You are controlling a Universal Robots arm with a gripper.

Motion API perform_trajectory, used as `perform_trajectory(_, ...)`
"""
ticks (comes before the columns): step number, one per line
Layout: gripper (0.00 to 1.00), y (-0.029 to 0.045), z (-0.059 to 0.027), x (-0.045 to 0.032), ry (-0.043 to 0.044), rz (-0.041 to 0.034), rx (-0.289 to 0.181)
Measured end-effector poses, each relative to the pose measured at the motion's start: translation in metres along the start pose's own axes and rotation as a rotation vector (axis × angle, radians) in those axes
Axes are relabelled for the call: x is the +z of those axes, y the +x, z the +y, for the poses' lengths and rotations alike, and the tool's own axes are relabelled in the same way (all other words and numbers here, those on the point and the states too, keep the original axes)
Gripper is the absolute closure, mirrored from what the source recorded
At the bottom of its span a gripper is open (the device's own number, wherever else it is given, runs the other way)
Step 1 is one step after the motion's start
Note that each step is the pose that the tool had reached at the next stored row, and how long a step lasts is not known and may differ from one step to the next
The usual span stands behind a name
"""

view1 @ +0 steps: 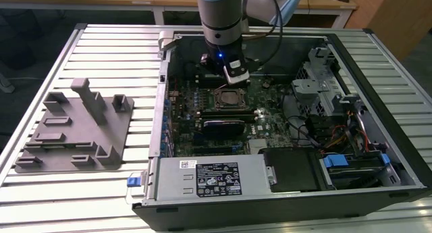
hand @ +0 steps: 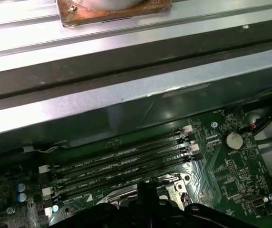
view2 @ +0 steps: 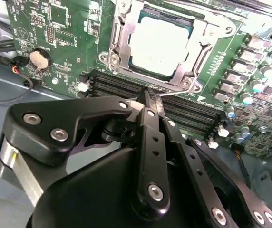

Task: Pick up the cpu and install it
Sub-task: 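Install the first cpu locking lever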

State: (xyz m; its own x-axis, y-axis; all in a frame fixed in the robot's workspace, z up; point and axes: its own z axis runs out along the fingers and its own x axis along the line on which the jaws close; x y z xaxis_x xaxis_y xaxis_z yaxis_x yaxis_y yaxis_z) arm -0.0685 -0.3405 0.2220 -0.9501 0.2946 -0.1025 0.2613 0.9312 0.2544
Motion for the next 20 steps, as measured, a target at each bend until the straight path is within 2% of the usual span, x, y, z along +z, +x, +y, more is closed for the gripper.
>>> perform_trajectory(14,0.89,-0.0020,0.0072,0.0115,0.0013,-0.0038,0.014)
perform_trajectory(16,0.89,-0.0021,0.0070,0.0129,0.0015,-0.0068,0.020)
perform_trajectory(20,0.89,-0.0018,0.0062,0.0162,0.0004,-0.0180,0.030)
